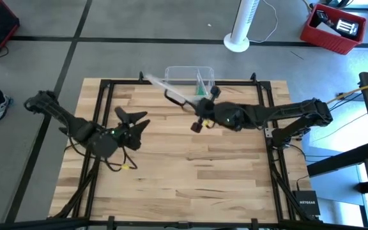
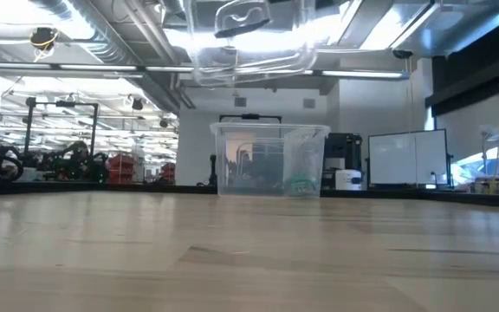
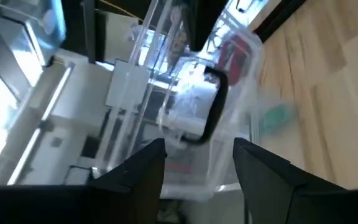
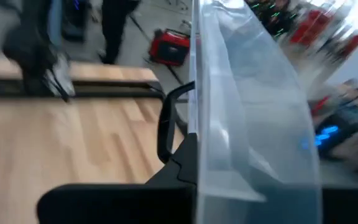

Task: Roll bandage
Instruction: Close the transparent bin

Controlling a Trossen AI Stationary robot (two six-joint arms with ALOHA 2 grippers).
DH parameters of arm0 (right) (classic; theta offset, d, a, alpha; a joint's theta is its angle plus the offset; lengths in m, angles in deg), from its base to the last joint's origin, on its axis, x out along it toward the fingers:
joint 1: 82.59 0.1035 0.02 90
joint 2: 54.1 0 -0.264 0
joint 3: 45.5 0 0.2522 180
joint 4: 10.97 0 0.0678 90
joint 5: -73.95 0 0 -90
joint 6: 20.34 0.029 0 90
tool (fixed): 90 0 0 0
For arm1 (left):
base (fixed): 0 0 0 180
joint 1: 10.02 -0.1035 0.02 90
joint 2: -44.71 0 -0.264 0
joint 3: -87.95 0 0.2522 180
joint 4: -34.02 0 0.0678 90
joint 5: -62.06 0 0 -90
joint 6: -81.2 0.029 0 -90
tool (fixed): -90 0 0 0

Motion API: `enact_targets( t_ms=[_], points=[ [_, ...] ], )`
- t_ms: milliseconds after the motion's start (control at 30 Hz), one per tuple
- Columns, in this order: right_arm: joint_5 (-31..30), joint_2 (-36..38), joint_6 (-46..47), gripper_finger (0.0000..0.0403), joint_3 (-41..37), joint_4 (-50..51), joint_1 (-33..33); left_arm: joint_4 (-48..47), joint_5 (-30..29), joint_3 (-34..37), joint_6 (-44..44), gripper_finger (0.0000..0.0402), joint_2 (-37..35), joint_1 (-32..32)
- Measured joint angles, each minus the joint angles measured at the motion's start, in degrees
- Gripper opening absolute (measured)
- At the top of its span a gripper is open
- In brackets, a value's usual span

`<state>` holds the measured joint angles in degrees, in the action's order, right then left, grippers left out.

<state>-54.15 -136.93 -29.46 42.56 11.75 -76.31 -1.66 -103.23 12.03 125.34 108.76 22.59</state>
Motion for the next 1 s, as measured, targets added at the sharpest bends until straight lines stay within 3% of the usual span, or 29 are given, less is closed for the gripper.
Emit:
enact_targets(
  t_ms=[133,300,533,733,833,1000],
  points=[
    [8.10,-0.09,8.47,0.0012,-0.02,-2.37,-3.76,-1.12,8.63,-0.08,2.93,0.0182,0.83,-4.48],
    [18.07,-0.13,15.92,0.0014,-0.03,-2.61,-7.34,1.79,10.07,-0.03,7.46,0.0182,4.90,-10.97],
    [25.13,-0.15,16.82,0.0012,-0.04,-3.75,-10.12,7.26,11.37,0.00,13.44,0.0182,8.50,-18.62],
    [26.20,-0.17,17.81,0.0013,-0.07,-3.52,-10.62,11.35,18.38,-0.03,19.31,0.0178,9.92,-22.63],
    [26.22,-0.17,17.84,0.0012,-0.07,-3.50,-10.59,11.55,20.84,-0.03,19.36,0.0150,10.07,-23.35],
    [26.20,-0.17,18.31,0.0039,-0.07,-3.92,-10.44,12.11,22.38,-0.03,19.36,0.0053,10.07,-24.02]
  ],
)
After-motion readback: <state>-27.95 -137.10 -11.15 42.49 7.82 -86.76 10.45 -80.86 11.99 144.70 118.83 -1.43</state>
